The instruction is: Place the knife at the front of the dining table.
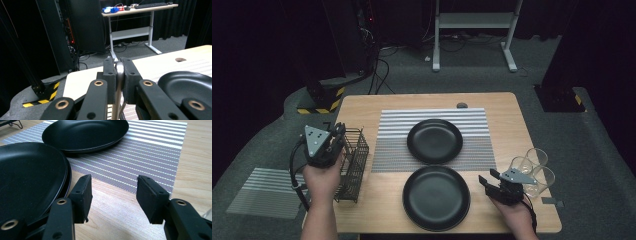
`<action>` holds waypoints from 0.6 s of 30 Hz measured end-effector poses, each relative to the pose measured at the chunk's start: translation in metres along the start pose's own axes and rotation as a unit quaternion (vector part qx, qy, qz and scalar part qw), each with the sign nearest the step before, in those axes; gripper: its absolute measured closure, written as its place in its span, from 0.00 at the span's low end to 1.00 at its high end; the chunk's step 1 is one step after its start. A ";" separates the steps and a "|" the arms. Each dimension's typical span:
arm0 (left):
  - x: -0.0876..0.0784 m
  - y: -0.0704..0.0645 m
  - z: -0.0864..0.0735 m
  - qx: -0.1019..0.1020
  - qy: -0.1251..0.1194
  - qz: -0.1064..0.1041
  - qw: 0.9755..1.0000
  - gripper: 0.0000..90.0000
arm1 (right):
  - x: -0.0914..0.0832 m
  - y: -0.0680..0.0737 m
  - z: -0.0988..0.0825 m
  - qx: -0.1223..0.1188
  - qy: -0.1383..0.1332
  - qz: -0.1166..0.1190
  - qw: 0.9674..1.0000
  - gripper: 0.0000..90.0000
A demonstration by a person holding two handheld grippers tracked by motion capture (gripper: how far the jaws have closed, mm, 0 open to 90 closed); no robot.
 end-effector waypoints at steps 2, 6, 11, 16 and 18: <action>-0.001 0.003 0.000 -0.002 -0.011 0.000 1.000 0.92 | 0.000 0.001 0.000 0.005 0.002 0.001 1.000 0.51; -0.002 0.002 0.001 -0.039 -0.041 -0.003 0.998 0.92 | 0.000 0.001 -0.001 0.001 0.001 0.001 1.000 0.51; 0.001 0.004 -0.004 -0.046 -0.045 -0.006 0.998 0.92 | 0.001 0.001 -0.001 0.001 0.002 0.002 1.000 0.51; 0.005 0.002 -0.009 -0.057 -0.049 -0.006 0.997 0.92 | 0.001 0.000 -0.001 0.003 0.003 0.002 1.000 0.51; 0.006 0.001 -0.010 -0.050 -0.042 -0.010 0.998 0.92 | 0.001 0.001 -0.002 0.003 0.004 0.003 1.000 0.51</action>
Point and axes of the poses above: each handheld gripper's, and its own axes: x roughly forward along the jaws, z roughly out of its top, y roughly to its left, the point moved 6 cm from there along x, roughly forward along the jaws, and after that the axes turned 12 degrees about x, right-handed, at the moved point
